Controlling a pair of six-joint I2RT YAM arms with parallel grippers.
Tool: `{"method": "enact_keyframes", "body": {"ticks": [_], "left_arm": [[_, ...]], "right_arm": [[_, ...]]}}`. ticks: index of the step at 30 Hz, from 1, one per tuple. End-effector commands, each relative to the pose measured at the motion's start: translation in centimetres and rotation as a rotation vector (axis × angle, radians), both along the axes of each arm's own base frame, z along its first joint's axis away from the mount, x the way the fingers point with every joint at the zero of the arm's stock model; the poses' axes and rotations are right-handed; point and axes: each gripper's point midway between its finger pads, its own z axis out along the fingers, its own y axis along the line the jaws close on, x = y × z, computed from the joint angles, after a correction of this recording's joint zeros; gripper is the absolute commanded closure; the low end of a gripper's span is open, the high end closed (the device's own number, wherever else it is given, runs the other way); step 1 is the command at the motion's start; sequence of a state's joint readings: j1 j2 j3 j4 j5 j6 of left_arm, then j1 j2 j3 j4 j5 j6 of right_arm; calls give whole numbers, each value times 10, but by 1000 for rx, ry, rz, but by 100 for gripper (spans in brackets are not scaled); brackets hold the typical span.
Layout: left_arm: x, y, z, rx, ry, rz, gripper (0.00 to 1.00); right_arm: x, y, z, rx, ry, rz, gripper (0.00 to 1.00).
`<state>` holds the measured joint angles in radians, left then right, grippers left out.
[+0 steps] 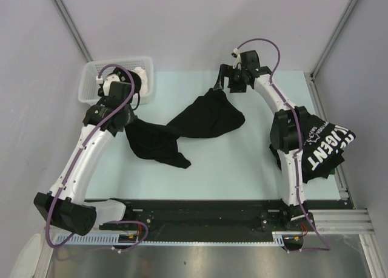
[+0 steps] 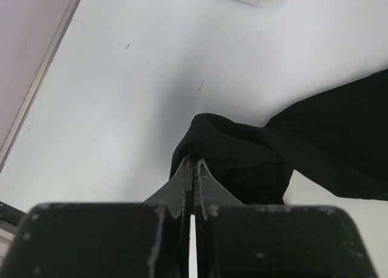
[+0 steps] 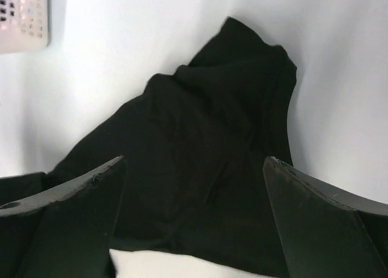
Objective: Fold and stack the t-shirts
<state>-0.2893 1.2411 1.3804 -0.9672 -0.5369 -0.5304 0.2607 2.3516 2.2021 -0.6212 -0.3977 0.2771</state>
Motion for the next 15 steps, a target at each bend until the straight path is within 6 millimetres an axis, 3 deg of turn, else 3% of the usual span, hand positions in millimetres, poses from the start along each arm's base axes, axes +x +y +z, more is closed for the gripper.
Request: {"method": "enact_keyframes", "body": {"ticks": [1,3,4,5,6,7,8,9,10,11,13,14,15], "left_arm": [[13,-5,15,-22,-67,-28,100],[12,-7,12,-27,-55,-46,100],[11,-8,10,-30,-49,-49,100],[10,-9,9,-36,-47,-57,100],[9,-12,3,-44,-39,-71,100],[7,-13,4,-52,-44,-80,100],[5,-13,2,-55,-45,-85,100],[4,-14,-3,-56,-38,-88,100],[3,-15,-4,-63,-36,-96,100],[1,-15,-3,-64,-41,-103,100],[-2,-17,-9,-73,-33,-118,100],[-3,-18,-8,-78,-38,-125,100],[-5,-19,-12,-79,-32,-131,100]], "right_arm": [[-23,-12,105,-188,-312,15,0],[-34,-18,97,-294,-322,-1,0],[-43,-23,111,-334,-360,2,0],[-44,-34,113,-408,-384,-29,0],[-53,-31,114,-449,-404,-23,0],[-65,-38,95,-505,-375,-32,0],[-69,-53,114,-556,-423,-132,0],[-78,-57,111,-573,-422,-152,0],[-90,-67,89,-602,-375,-164,0],[-98,-77,92,-574,-358,-241,0],[-107,-91,73,-527,-275,-247,0],[-118,-83,55,-441,-197,-191,0],[-119,-87,45,-412,-148,-210,0]]}}
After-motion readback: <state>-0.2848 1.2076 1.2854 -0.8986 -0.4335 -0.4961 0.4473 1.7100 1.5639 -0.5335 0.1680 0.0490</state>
